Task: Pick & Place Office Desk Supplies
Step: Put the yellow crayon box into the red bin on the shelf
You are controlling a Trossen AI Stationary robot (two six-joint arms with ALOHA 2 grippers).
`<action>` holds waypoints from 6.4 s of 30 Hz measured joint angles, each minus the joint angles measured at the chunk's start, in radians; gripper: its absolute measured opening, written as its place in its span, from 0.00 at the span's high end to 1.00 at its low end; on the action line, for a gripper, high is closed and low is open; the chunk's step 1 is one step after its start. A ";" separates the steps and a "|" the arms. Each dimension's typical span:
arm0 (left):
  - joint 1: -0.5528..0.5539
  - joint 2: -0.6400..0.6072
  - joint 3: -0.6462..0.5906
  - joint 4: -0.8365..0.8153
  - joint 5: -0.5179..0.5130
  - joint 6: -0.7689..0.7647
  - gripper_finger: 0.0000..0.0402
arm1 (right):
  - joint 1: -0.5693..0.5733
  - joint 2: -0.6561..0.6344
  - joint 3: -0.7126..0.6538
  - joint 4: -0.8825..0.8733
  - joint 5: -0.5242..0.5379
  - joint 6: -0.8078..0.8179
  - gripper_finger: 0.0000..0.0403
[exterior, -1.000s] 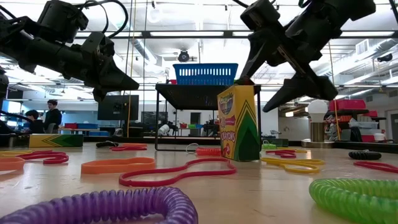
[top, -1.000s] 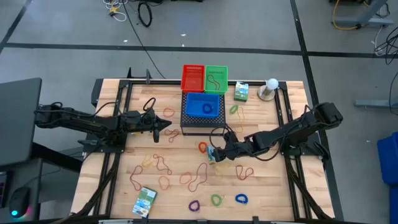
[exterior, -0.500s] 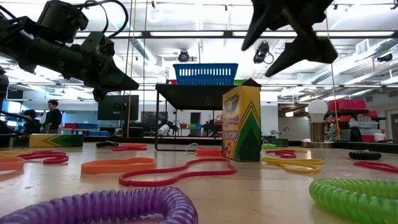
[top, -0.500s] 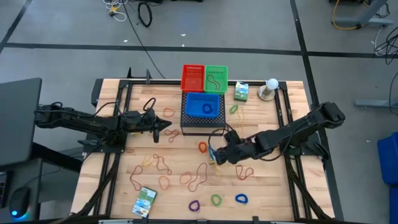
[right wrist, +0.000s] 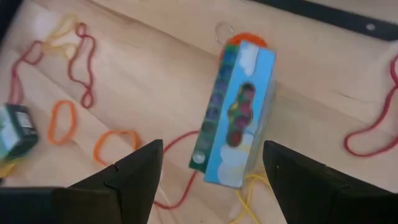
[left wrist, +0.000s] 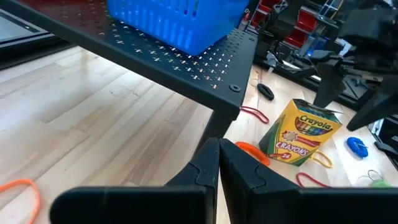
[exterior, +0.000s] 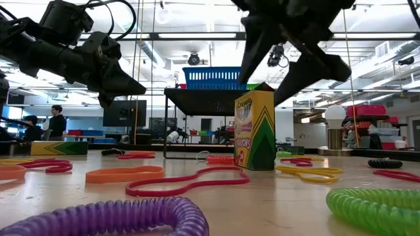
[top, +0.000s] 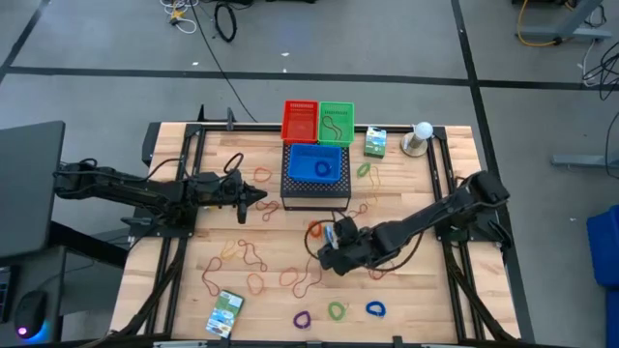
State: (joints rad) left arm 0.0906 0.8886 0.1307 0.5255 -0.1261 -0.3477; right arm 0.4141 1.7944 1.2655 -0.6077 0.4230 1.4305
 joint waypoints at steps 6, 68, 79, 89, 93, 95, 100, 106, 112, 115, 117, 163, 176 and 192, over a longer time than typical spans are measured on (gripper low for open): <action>0.000 0.000 0.000 0.000 0.014 0.000 0.96 | -0.001 0.082 0.051 -0.073 -0.005 0.036 0.30; 0.191 -0.415 0.000 -0.420 0.222 0.007 0.98 | -0.261 0.364 0.462 0.021 -0.261 -1.401 0.74; 0.190 -0.406 0.000 -0.439 0.288 -0.011 0.98 | -0.259 0.362 0.461 0.014 -0.240 -1.358 0.57; 0.191 -0.402 0.001 -0.383 0.393 -0.054 0.97 | -0.230 0.284 0.461 0.011 -0.170 -1.283 0.35; 0.190 -0.401 0.064 -0.454 0.446 -0.059 0.98 | -0.217 0.198 0.461 -0.025 -0.166 -1.205 0.36; 0.187 -0.402 0.145 -0.555 0.452 -0.032 0.99 | -0.212 0.137 0.461 -0.070 -0.157 -1.141 0.40; 0.137 -0.329 0.406 -0.886 0.439 0.075 0.99 | -0.186 0.006 0.405 -0.160 -0.063 -1.081 0.67; 0.010 -0.087 0.690 -1.251 0.270 0.102 0.99 | -0.181 -0.220 0.047 0.020 -0.068 -1.071 0.97; -0.129 0.199 0.920 -1.407 0.101 0.074 0.97 | -0.169 -0.472 -0.254 0.231 -0.060 -1.042 0.97; -0.193 0.322 1.016 -1.442 0.039 0.072 0.91 | -0.168 -0.579 -0.350 0.269 -0.060 -1.042 0.99; -0.231 0.391 1.072 -1.460 0.016 0.087 0.87 | -0.169 -0.642 -0.400 0.276 -0.059 -1.043 0.98; -0.239 1.024 1.420 -1.606 -0.026 0.176 0.55 | -0.169 -0.874 -0.528 0.208 -0.106 -1.158 0.97; -0.227 1.028 1.420 -1.625 0.002 0.168 0.50 | -0.169 -0.874 -0.528 0.204 -0.109 -1.159 0.97; -0.229 1.028 1.350 -1.585 0.015 0.181 0.61 | -0.169 -0.874 -0.528 0.205 -0.108 -1.159 0.97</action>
State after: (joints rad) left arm -0.1383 1.9163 1.4811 -1.0599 -0.1110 -0.1670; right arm 0.2447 0.9207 0.7372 -0.4026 0.3149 0.2718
